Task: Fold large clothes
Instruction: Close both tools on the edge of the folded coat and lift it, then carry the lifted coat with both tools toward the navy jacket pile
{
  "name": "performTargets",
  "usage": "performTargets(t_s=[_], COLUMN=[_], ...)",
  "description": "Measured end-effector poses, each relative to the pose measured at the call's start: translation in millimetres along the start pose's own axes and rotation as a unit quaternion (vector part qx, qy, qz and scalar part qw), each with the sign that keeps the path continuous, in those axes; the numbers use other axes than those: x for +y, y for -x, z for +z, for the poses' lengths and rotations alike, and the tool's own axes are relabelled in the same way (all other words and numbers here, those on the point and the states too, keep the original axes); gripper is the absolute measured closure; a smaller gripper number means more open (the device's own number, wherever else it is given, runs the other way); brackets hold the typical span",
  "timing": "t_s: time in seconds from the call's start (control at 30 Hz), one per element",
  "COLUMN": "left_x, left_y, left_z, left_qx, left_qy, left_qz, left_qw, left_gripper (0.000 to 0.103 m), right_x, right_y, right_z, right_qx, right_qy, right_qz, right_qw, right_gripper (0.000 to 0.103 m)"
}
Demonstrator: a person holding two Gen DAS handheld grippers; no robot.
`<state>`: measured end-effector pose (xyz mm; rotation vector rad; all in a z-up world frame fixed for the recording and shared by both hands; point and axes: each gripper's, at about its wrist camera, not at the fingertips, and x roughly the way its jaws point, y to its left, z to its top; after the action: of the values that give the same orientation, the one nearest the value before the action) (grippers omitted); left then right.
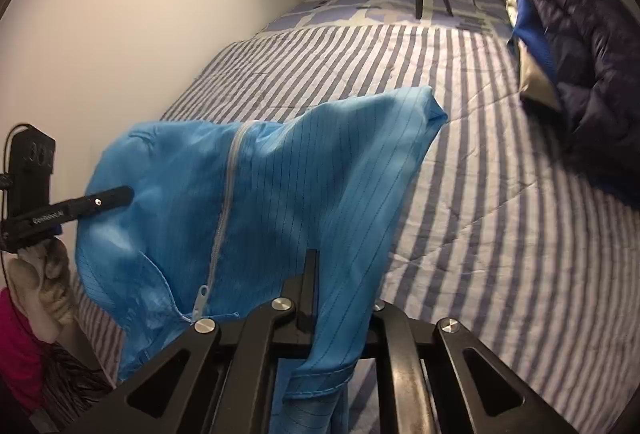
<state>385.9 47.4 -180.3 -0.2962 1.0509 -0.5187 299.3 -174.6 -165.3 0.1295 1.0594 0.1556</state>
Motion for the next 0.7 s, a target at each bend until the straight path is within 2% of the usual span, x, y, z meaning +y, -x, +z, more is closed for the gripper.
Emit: performTargets(t_s=[0.1, 0.33, 0.7], left_x=[-12, -43, -121], left_y=[5, 4, -15], left_z=[0, 2, 22], left_qx=[-0.006, -0.010, -0.014], left_qy=[-0.012, -0.028, -0.085], left_qz=[-0.010, -0.028, -0.062], left_qw=[0.9999, 0.9992, 0.9944], left_gripper=[0.098, 0.098, 0.098], right_x=[5, 2, -49], right_y=[15, 46, 104], right_z=[-1, 3, 4], right_qx=[-0.008, -0.024, -0.055], right_qy=[0.026, 0.048, 0.045], right_qz=[-0.038, -0.077, -0.131], right_qw=[0.999, 0.996, 0.989], right_gripper=[0.099, 0.099, 0.099])
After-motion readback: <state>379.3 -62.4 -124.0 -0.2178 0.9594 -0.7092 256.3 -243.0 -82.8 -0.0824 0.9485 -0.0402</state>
